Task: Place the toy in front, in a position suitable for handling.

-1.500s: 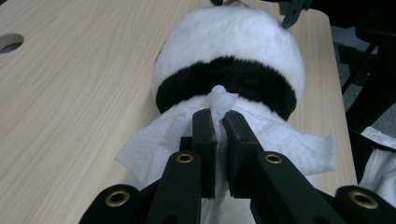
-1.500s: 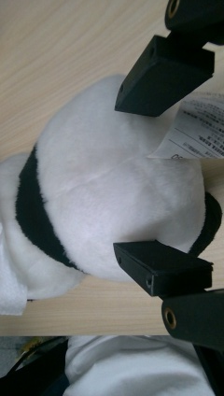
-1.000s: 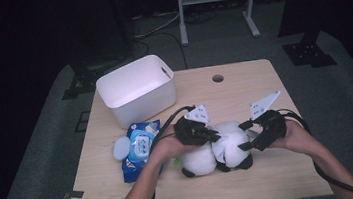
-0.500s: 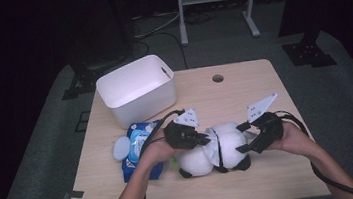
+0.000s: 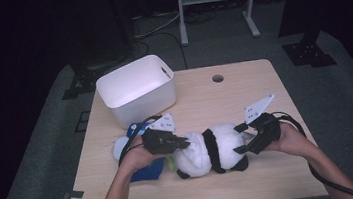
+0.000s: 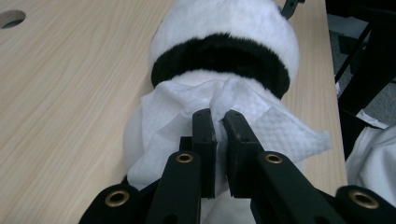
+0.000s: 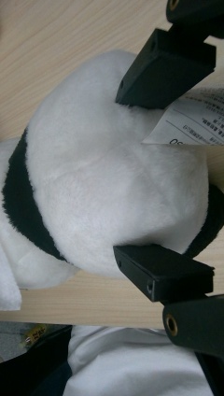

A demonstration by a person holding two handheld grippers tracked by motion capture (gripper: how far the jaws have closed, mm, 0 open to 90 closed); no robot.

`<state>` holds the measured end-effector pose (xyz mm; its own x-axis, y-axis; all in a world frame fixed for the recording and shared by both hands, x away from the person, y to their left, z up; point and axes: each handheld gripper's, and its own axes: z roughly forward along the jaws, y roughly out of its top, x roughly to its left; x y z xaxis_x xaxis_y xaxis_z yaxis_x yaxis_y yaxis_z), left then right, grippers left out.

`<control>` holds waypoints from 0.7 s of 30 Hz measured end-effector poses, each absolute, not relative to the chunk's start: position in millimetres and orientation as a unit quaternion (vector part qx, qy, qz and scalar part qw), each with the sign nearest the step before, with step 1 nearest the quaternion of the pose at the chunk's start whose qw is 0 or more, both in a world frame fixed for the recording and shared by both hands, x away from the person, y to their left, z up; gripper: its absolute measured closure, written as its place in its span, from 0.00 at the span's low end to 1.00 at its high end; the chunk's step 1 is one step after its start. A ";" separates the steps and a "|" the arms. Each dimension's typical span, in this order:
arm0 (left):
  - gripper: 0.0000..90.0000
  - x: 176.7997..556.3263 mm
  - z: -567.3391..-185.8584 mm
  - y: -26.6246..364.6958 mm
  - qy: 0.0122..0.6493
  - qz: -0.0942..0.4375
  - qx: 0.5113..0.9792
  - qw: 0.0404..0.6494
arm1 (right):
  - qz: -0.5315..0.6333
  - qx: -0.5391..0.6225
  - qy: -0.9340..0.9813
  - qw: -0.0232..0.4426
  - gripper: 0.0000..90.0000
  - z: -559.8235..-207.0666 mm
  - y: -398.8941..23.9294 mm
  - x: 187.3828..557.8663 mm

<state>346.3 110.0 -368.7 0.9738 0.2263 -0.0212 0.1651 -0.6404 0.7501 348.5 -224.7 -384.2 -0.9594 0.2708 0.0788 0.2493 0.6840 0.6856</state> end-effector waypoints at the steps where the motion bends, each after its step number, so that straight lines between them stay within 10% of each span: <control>1: 0.93 346.3 -368.7 110.0 0.108 0.037 0.905 0.410 | 0.371 0.142 0.917 0.014 0.25 -384.2 -224.7 348.5; 21: 0.93 339.9 -367.4 101.1 0.090 0.030 0.906 0.413 | 0.380 0.145 0.913 0.014 0.25 -386.9 -226.7 345.7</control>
